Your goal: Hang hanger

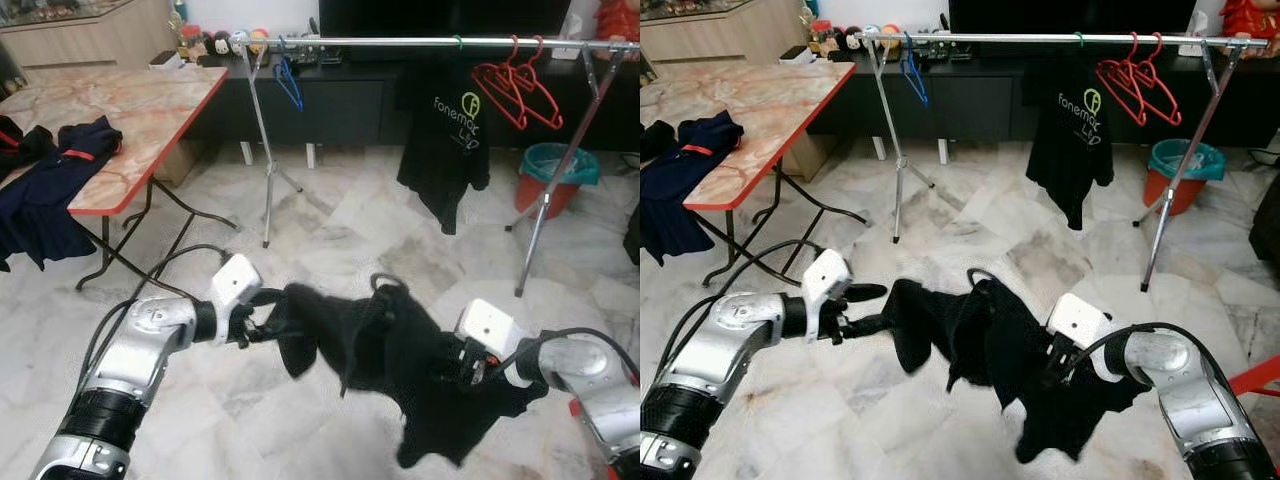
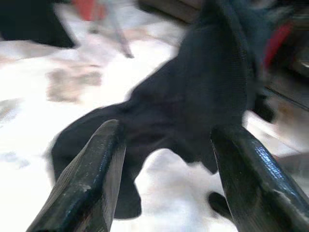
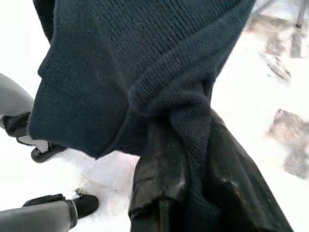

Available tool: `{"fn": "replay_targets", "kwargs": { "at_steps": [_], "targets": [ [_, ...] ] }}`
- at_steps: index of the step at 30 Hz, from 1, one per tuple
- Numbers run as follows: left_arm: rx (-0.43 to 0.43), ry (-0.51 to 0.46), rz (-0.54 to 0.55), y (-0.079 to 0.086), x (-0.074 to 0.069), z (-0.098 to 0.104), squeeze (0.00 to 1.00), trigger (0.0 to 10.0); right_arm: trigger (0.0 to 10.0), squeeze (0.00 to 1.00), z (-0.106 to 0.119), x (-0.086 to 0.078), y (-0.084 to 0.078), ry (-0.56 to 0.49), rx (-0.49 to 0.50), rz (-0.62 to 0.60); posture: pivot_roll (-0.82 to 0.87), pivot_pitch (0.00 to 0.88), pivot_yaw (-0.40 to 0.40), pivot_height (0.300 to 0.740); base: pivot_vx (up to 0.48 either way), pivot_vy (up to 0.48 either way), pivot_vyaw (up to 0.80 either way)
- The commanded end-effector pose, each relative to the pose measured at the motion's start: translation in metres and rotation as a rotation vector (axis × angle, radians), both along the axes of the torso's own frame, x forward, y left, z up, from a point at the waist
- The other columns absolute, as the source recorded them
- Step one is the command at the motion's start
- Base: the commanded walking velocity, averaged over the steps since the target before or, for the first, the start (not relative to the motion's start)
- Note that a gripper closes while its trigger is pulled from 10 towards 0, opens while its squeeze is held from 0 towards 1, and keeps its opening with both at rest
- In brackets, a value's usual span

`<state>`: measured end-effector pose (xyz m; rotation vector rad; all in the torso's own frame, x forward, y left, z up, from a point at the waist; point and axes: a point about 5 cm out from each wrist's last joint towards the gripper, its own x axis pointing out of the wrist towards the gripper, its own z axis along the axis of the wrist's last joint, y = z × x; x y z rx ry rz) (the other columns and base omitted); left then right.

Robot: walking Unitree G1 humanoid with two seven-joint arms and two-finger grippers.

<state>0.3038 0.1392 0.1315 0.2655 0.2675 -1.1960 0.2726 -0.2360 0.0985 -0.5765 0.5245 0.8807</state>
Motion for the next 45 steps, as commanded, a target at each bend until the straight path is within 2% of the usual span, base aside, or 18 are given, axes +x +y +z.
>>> {"fn": "replay_targets", "kwargs": {
  "at_steps": [1, 3, 4, 10, 18, 26, 30, 34, 39, 45],
  "targets": [
    [0.005, 0.012, -0.062, -0.001, -0.003, 0.006, 1.00, 10.0, 10.0, 0.00, 0.013, 0.006, 0.006, -0.049, 0.017, 0.051, -0.01, 0.000, 0.087, 0.740, 0.000, 0.000, 0.00],
    [0.007, 0.033, -0.104, -0.004, -0.007, 0.006, 1.00, 10.0, 10.0, 0.00, 0.015, 0.007, 0.010, -0.050, 0.031, 0.074, -0.01, 0.000, 0.093, 0.740, 0.000, 0.000, 0.00],
    [0.021, 0.056, -0.160, -0.009, -0.011, 0.005, 1.00, 10.0, 10.0, 0.00, 0.019, 0.007, 0.016, -0.054, 0.058, 0.105, -0.01, 0.000, 0.093, 0.740, 0.000, 0.000, 0.00],
    [0.024, 0.054, -0.190, -0.015, -0.013, 0.004, 1.00, 10.0, 10.0, 0.00, 0.025, 0.003, 0.030, -0.052, 0.112, 0.202, -0.01, 0.000, 0.097, 0.740, 0.000, 0.000, 0.00],
    [-0.005, 0.014, -0.152, -0.016, -0.007, 0.012, 1.00, 10.0, 10.0, 0.00, 0.025, 0.000, 0.031, -0.035, 0.110, 0.227, -0.01, 0.000, 0.096, 0.740, 0.000, 0.000, 0.00],
    [-0.052, 0.031, -0.182, -0.010, -0.012, 0.029, 1.00, 10.0, 10.0, 0.00, 0.017, 0.000, 0.032, -0.020, 0.094, 0.214, 0.00, 0.000, 0.096, 0.740, 0.000, 0.000, 0.00],
    [-0.048, 0.037, -0.160, -0.006, -0.009, 0.027, 1.00, 10.0, 10.0, 0.00, 0.016, 0.000, 0.035, -0.015, 0.095, 0.221, 0.00, 0.000, 0.097, 0.740, 0.000, 0.000, 0.00],
    [-0.057, 0.050, -0.173, -0.010, -0.010, 0.026, 1.00, 10.0, 10.0, 0.00, 0.019, -0.001, 0.037, -0.019, 0.105, 0.232, 0.00, 0.000, 0.099, 0.740, 0.000, 0.000, 0.00],
    [-0.066, 0.117, -0.223, -0.018, -0.016, 0.019, 1.00, 10.0, 10.0, 0.00, 0.023, -0.001, 0.040, -0.027, 0.109, 0.249, -0.01, 0.000, 0.101, 0.740, 0.000, 0.000, 0.00],
    [-0.028, 0.142, -0.234, -0.021, -0.018, 0.006, 1.00, 10.0, 10.0, 0.00, 0.027, -0.003, 0.045, -0.031, 0.120, 0.281, -0.01, 0.000, 0.100, 0.740, 0.000, 0.000, 0.00]
  ]
}}
